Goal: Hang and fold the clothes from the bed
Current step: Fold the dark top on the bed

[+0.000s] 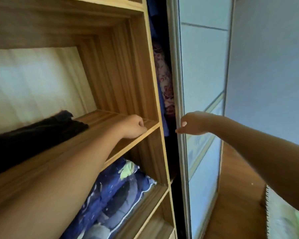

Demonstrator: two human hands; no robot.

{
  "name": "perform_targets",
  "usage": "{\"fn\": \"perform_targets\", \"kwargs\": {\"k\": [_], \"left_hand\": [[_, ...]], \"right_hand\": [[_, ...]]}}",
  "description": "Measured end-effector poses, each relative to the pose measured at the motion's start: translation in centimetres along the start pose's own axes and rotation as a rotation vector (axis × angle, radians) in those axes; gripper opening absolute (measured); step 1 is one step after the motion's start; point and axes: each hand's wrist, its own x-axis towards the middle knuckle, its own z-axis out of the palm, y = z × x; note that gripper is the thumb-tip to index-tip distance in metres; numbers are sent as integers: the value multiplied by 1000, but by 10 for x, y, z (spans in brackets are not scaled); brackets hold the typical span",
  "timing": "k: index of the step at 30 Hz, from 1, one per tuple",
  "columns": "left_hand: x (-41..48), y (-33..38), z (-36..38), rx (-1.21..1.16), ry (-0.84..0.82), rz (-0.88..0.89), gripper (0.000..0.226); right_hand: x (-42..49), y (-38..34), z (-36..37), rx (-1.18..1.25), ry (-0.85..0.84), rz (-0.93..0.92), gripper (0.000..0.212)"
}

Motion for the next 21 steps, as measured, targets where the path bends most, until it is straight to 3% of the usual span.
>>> {"fn": "perform_targets", "kwargs": {"k": [5, 15, 21], "left_hand": [[19, 76, 52, 18, -102, 258, 23], [50, 220, 193, 65, -365, 558, 19], [66, 304, 270, 158, -453, 758, 33]], "right_hand": [[-75, 76, 19, 15, -50, 256, 53], [-217, 194, 79, 193, -157, 730, 50], [-259, 265, 132, 264, -194, 937, 54]]}}
